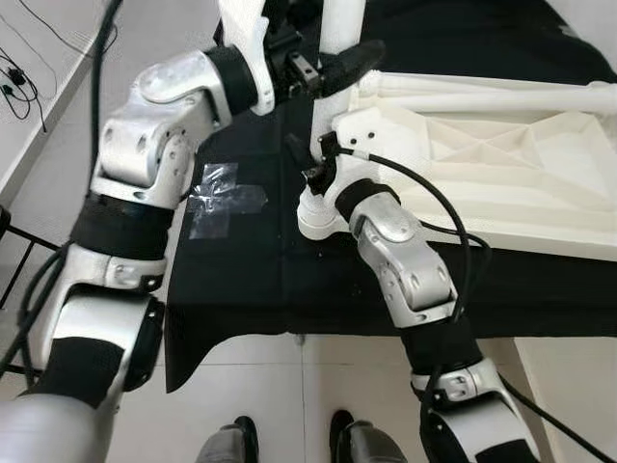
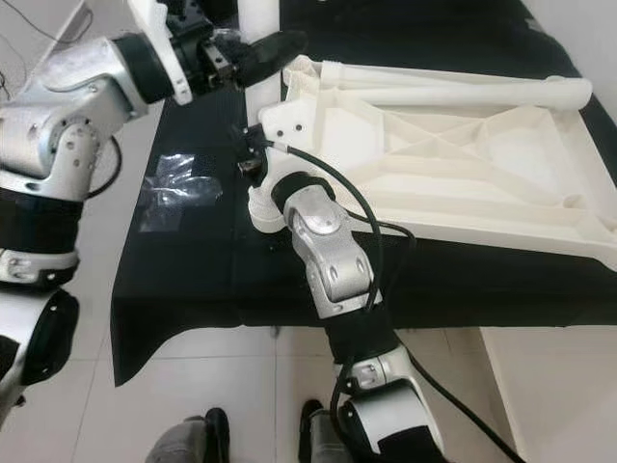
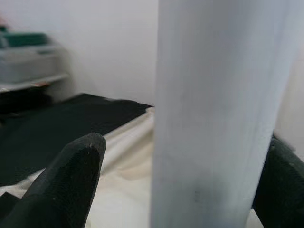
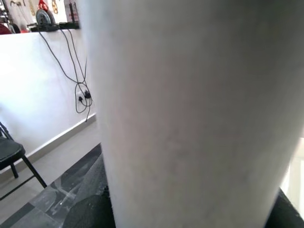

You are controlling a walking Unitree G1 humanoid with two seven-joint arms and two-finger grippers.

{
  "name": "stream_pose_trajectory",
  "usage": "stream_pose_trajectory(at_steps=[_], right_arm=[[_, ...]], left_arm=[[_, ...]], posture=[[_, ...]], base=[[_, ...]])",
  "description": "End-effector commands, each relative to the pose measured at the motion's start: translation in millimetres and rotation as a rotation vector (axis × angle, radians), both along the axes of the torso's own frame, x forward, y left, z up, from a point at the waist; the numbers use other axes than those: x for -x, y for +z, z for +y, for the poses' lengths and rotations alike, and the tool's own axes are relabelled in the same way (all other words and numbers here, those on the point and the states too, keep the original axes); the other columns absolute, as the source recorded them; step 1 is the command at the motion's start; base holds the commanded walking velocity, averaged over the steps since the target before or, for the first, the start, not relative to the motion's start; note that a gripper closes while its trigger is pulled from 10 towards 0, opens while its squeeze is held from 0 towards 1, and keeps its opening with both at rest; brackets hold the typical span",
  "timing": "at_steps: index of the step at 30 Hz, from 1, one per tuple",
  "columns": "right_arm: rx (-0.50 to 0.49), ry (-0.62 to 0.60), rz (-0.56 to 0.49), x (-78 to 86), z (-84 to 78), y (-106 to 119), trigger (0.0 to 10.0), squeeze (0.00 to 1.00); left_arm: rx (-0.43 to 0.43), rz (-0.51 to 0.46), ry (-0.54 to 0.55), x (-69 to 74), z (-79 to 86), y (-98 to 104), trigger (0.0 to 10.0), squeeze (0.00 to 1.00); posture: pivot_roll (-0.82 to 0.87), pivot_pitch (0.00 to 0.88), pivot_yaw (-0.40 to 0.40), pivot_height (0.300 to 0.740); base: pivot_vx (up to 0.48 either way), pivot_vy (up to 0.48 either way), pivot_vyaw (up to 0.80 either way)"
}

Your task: Building children table

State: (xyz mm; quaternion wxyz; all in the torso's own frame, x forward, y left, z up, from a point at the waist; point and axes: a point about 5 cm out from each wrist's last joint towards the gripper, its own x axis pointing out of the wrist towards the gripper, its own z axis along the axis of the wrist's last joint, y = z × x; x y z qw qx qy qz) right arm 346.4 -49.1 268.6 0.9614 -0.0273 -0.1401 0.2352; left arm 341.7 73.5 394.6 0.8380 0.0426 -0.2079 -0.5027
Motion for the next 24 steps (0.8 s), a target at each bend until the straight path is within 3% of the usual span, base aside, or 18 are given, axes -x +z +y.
stream_pose_trajectory(at_steps=[1, 3, 4, 15, 24], right_arm=[[0.028, 0.023, 0.126, -1.4, 6.7, -28.1, 10.0, 0.00], [0.026, 0.024, 0.125, -0.8, 7.2, -27.9, 10.0, 0.00], [0.024, 0.025, 0.125, -0.2, 7.7, -27.9, 10.0, 0.00], [0.030, 0.033, 0.117, 0.8, 8.1, -27.3, 10.0, 0.00], [0.063, 0.053, 0.096, 0.8, 8.4, -26.1, 10.0, 0.00]], left_arm=[[0.003, -0.002, -0.041, 3.3, -2.4, 5.7, 10.0, 0.00], [-0.017, 0.005, -0.042, 1.1, -5.3, 5.3, 10.0, 0.00], [-0.039, 0.005, -0.030, -1.1, -7.6, 5.3, 0.0, 0.00], [-0.183, -0.047, 0.017, -1.7, -12.7, 24.2, 0.0, 0.00], [-0.235, -0.058, 0.019, 3.3, -12.2, 22.1, 0.0, 0.00]], posture=[[0.04, 0.251, 0.017, 0.740], [0.04, 0.253, 0.020, 0.740], [0.04, 0.253, 0.021, 0.740], [0.05, 0.254, 0.018, 0.740], [0.05, 0.254, 0.017, 0.740]], base=[[0.000, 0.000, 0.00], [0.000, 0.000, 0.00], [0.000, 0.000, 0.00], [0.000, 0.000, 0.00], [0.000, 0.000, 0.00]])
